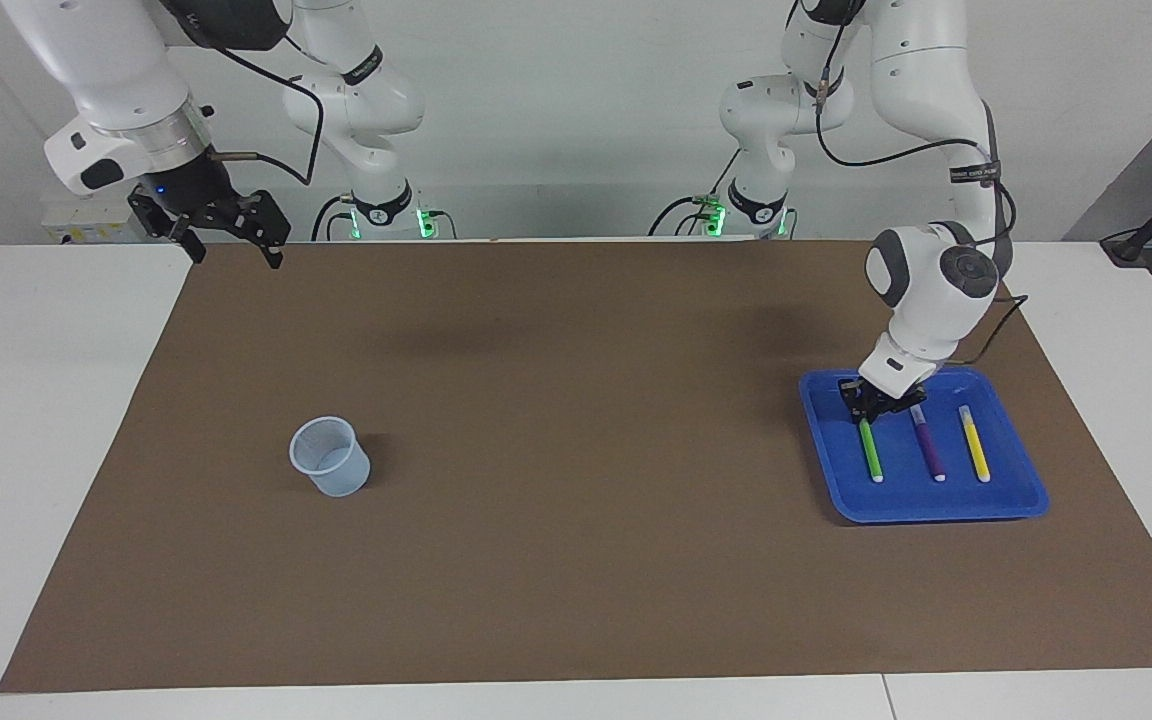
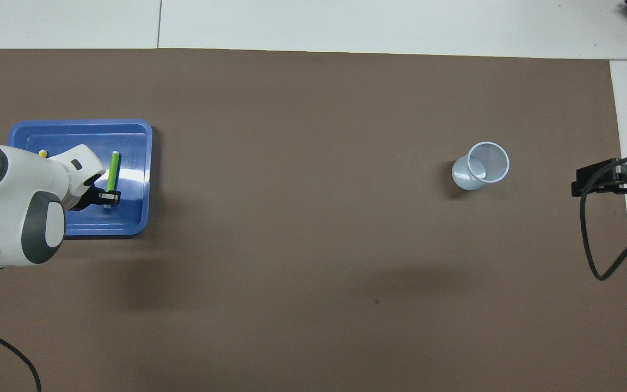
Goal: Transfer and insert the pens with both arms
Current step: 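Close the left gripper on the green pen and lift it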
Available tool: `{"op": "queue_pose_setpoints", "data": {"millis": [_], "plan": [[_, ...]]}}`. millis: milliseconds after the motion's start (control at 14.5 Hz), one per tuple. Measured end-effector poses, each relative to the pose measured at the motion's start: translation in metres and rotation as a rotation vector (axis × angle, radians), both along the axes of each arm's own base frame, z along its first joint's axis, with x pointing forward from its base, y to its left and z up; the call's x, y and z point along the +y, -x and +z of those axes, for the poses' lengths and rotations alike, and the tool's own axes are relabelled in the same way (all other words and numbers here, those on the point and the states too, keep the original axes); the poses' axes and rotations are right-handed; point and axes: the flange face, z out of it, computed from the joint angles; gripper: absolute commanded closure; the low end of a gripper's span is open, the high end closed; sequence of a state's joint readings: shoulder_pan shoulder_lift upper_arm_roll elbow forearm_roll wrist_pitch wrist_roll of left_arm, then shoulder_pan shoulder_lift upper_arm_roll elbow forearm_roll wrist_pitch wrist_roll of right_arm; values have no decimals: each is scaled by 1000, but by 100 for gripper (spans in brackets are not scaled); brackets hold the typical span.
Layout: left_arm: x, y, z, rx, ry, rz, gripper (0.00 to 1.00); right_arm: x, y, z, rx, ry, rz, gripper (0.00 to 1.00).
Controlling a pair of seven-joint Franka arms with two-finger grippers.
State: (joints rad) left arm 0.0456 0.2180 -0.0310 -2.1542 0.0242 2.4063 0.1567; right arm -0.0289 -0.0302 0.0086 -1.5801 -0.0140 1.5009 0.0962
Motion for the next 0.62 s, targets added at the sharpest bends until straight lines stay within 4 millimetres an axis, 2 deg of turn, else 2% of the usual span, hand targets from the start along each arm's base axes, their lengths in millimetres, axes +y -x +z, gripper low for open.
{"op": "queue_pose_setpoints", "data": {"millis": [413,620], "plan": [[-5,-3,5,31,1,-12,100,0,0,0,0,0,0,0],[-10,-15,37,92,0,-20,100,0,0,0,0,0,0,0]]}}
